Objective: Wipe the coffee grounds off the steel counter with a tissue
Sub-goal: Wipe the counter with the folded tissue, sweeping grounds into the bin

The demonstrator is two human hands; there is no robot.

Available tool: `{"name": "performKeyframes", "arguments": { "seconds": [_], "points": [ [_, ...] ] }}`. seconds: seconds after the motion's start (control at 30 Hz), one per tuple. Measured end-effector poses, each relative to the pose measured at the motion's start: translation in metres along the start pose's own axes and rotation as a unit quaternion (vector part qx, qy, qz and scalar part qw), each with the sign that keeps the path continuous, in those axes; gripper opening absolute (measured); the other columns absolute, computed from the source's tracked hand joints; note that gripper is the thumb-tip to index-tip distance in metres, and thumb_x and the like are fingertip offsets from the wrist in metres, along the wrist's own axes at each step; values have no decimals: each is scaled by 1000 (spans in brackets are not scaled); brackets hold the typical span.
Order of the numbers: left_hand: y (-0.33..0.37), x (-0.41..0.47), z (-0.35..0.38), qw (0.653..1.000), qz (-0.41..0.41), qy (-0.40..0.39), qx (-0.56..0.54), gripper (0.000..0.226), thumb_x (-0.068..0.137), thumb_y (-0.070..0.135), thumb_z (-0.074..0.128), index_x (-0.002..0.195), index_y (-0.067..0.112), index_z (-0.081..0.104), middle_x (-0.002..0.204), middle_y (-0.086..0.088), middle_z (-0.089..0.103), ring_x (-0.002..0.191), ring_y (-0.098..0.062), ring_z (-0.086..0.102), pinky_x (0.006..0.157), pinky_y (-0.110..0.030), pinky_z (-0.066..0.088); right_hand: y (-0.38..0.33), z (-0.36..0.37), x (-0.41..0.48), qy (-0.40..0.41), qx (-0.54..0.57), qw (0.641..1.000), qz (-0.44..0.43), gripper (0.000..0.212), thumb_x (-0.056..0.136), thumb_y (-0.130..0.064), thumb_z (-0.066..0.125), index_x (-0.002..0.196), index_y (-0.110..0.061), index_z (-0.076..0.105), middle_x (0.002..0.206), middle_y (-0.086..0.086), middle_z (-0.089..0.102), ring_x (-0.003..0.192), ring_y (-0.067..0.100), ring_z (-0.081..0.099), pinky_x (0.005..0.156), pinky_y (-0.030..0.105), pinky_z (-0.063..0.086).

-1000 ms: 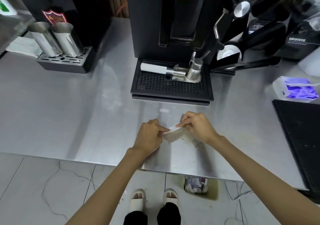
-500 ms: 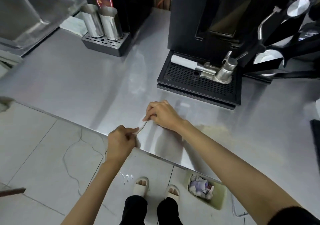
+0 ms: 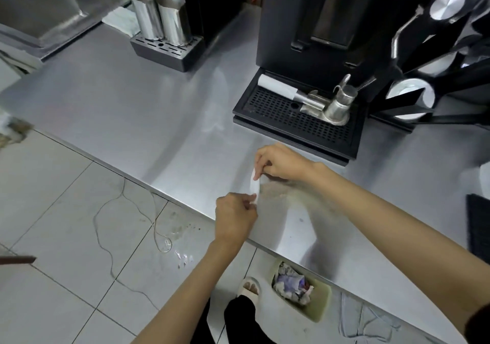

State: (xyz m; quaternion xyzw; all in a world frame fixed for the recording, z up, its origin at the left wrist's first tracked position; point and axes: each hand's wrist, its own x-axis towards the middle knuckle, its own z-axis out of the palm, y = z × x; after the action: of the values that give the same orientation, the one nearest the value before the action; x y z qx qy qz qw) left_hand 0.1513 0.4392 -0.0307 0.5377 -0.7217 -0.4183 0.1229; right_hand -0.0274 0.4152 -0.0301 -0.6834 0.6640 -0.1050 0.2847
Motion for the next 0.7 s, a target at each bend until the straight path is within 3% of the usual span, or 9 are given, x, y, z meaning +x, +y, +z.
{"name": "performKeyframes", "arguments": {
  "seconds": [0.13, 0.23, 0.33, 0.43, 0.53, 0.7],
  "points": [
    [14, -7, 23, 1000, 17, -15, 0, 24, 79, 3, 59, 100, 7, 71, 95, -13, 75, 86, -22, 69, 75, -10, 43, 20, -7, -27, 5, 3, 1000, 16, 31, 74, 6, 57, 77, -18, 78, 85, -6, 65, 71, 3, 55, 73, 18, 45],
    [27, -13, 42, 999, 28, -32, -3, 23, 79, 4, 61, 100, 7, 71, 91, -15, 75, 83, -22, 70, 69, -4, 37, 34, -12, -49, 10, 1, 1000, 29, 31, 74, 7, 57, 77, -17, 78, 90, 0, 70, 80, 11, 63, 75, 11, 42],
    [40, -20, 59, 997, 48, -64, 18, 25, 80, 5, 60, 101, 10, 71, 91, -13, 75, 81, -22, 69, 66, -8, 40, 49, -16, -73, 26, -8, 998, 53, 32, 74, 6, 57, 77, -19, 78, 90, 0, 72, 83, 13, 64, 80, 17, 46],
    [49, -25, 69, 993, 66, -94, 40, 27, 81, 6, 57, 103, 13, 71, 99, -8, 74, 87, -19, 69, 67, -4, 36, 64, -18, -99, 29, -10, 996, 88, 32, 76, 5, 57, 79, -20, 78, 92, -1, 72, 79, 8, 60, 75, 8, 41],
    [55, -25, 68, 990, 83, -105, 43, 27, 81, 4, 57, 103, 12, 71, 104, -10, 73, 90, -19, 68, 70, 0, 32, 71, -16, -120, 58, 31, 991, 117, 29, 77, 4, 60, 79, -20, 78, 90, 2, 73, 78, 11, 61, 81, 21, 47],
    [54, -14, 36, 989, 115, -64, 62, 31, 82, 0, 51, 103, 9, 71, 101, -14, 71, 91, -25, 65, 76, -6, 33, 55, -14, -104, 122, 81, 983, 111, 24, 80, -1, 63, 80, -19, 77, 88, 3, 70, 81, 16, 63, 79, 25, 49]
  ]
}}
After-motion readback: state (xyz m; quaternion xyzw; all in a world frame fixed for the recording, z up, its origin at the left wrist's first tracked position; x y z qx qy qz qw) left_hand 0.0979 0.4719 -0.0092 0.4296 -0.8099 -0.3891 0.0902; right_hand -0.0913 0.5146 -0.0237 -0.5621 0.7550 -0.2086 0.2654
